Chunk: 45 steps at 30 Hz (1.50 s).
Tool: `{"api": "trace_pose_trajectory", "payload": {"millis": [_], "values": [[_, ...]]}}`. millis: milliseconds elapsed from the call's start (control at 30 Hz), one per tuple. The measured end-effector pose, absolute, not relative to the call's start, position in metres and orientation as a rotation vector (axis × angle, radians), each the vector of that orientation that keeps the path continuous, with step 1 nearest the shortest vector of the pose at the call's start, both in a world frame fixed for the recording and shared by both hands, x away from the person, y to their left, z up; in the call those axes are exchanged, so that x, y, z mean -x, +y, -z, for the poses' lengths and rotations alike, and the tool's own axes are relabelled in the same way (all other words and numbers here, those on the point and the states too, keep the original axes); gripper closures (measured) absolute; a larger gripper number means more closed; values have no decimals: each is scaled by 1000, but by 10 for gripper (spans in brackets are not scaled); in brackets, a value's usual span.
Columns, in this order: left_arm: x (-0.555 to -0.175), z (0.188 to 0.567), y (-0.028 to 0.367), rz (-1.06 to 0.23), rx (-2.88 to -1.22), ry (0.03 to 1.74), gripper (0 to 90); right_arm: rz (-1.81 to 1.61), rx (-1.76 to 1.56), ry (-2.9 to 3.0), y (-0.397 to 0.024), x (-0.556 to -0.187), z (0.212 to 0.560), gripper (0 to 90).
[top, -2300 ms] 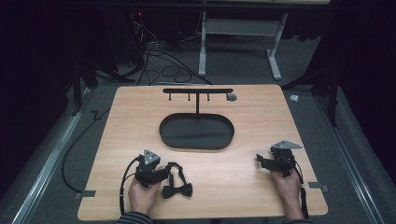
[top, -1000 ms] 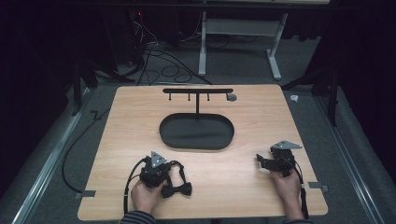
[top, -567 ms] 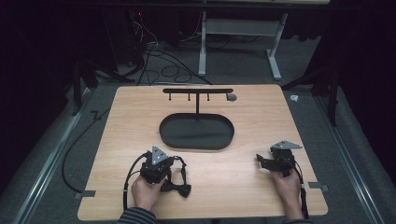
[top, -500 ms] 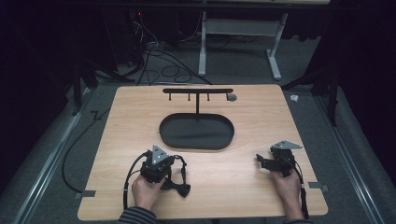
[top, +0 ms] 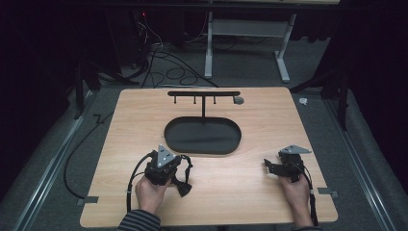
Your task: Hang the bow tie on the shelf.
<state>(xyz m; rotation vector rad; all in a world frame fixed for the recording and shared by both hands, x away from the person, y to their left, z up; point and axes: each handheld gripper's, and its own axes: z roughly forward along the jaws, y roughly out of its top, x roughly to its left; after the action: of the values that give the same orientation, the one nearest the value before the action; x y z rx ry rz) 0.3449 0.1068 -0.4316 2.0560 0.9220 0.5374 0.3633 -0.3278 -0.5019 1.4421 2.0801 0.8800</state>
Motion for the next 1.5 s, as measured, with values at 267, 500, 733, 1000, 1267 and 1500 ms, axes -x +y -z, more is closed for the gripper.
{"api": "trace_pose_trajectory", "payload": {"millis": [267,500,733,1000,1267,1500], "values": [[-350,416,101,-579,-2049,877,868,-880,-1443,2080,-328,-363,502,308],[-354,409,94,-595,-2047,858,868,-882,-1444,2080,-328,-363,502,308],[-361,403,93,-573,-2021,869,869,-882,-1442,2082,-328,-363,502,307],[-370,396,91,-549,-2012,868,868,-882,-1441,2082,-328,-363,502,307],[-377,390,89,-537,-1997,866,868,-882,-1442,2082,-328,-363,502,307],[-383,383,89,-520,-1977,870,868,-882,-1442,2082,-328,-363,502,307]]}}
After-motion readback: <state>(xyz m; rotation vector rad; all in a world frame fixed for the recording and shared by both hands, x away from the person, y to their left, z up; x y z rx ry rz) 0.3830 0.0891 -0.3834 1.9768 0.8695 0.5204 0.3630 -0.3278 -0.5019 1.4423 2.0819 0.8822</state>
